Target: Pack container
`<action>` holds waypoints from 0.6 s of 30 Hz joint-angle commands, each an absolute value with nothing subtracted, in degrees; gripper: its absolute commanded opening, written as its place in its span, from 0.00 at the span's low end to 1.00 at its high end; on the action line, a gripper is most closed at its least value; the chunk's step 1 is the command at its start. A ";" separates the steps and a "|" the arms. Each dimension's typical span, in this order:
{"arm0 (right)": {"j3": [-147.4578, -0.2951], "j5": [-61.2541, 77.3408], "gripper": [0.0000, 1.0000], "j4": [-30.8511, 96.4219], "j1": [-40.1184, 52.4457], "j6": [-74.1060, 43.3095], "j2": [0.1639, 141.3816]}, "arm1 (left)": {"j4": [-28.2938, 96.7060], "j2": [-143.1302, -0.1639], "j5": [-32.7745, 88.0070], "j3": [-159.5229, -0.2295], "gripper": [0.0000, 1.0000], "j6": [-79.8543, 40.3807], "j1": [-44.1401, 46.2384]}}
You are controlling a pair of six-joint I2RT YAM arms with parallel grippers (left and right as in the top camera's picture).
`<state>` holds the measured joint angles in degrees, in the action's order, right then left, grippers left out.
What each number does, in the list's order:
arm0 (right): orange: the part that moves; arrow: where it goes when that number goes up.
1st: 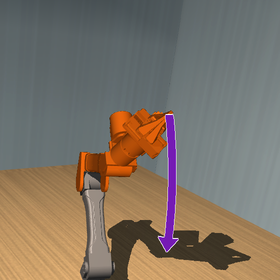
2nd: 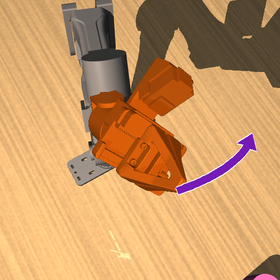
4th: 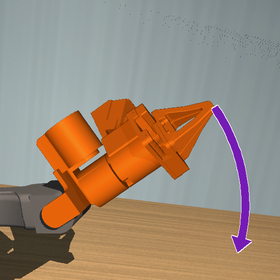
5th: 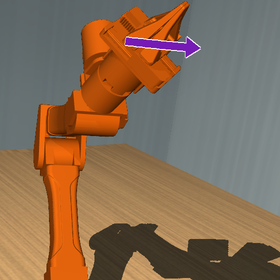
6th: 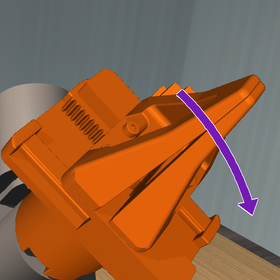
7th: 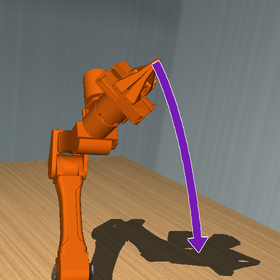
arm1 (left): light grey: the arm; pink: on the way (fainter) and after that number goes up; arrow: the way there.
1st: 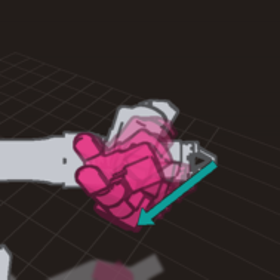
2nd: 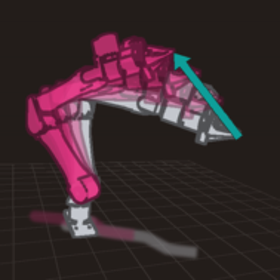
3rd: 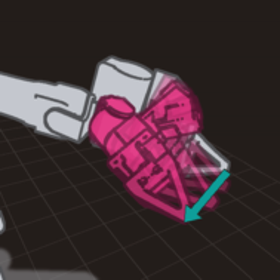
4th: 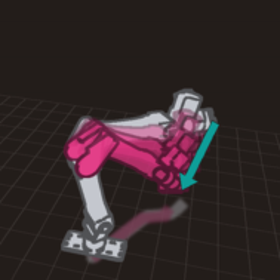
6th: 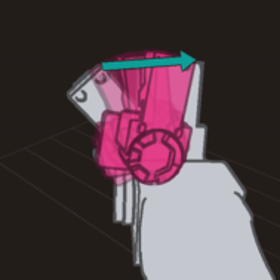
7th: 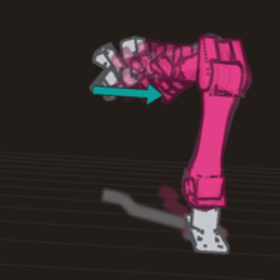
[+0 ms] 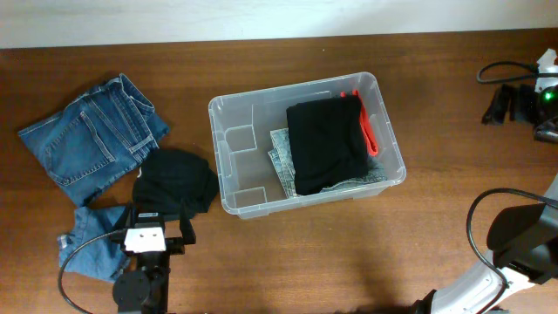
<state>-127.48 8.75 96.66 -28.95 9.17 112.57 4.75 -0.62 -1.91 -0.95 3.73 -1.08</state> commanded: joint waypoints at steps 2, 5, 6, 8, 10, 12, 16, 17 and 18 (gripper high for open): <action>-127.57 8.12 0.98 96.64 -28.91 9.19 112.12 | 4.60 -0.40 -2.15 -0.51 1.00 4.82 -1.17; -127.57 8.12 0.98 96.64 -28.91 9.19 112.12 | 3.88 -0.40 -2.74 -0.51 1.00 4.82 -1.17; -127.57 8.12 0.98 96.66 -28.91 9.19 112.12 | 3.46 -0.40 -2.68 -0.51 1.00 4.82 -1.17; -127.57 8.12 0.98 96.66 -28.91 9.19 112.12 | -2.96 -0.40 6.04 -0.95 1.00 4.82 -1.17; -127.57 8.12 0.98 96.64 -28.91 9.19 112.12 | -8.62 -0.40 15.00 -2.44 1.00 4.78 -1.17; -127.57 8.12 0.98 96.64 -28.91 9.19 112.12 | -7.68 -0.47 16.75 -7.05 0.99 1.06 -1.17; -127.57 8.12 0.98 96.66 -28.91 9.19 112.12 | 13.37 -5.67 16.97 -23.77 0.99 -0.86 -1.17; -127.57 8.12 0.98 96.66 -28.91 9.19 112.12 | 18.20 -8.14 16.91 -28.01 1.00 -0.84 -1.17; -127.57 8.12 0.98 96.64 -28.91 9.19 112.12 | 24.86 -12.82 16.80 -34.65 1.00 -0.84 -1.17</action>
<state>-127.48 8.58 96.66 -28.95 9.17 112.57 15.81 -4.64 14.57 -20.62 0.45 -1.10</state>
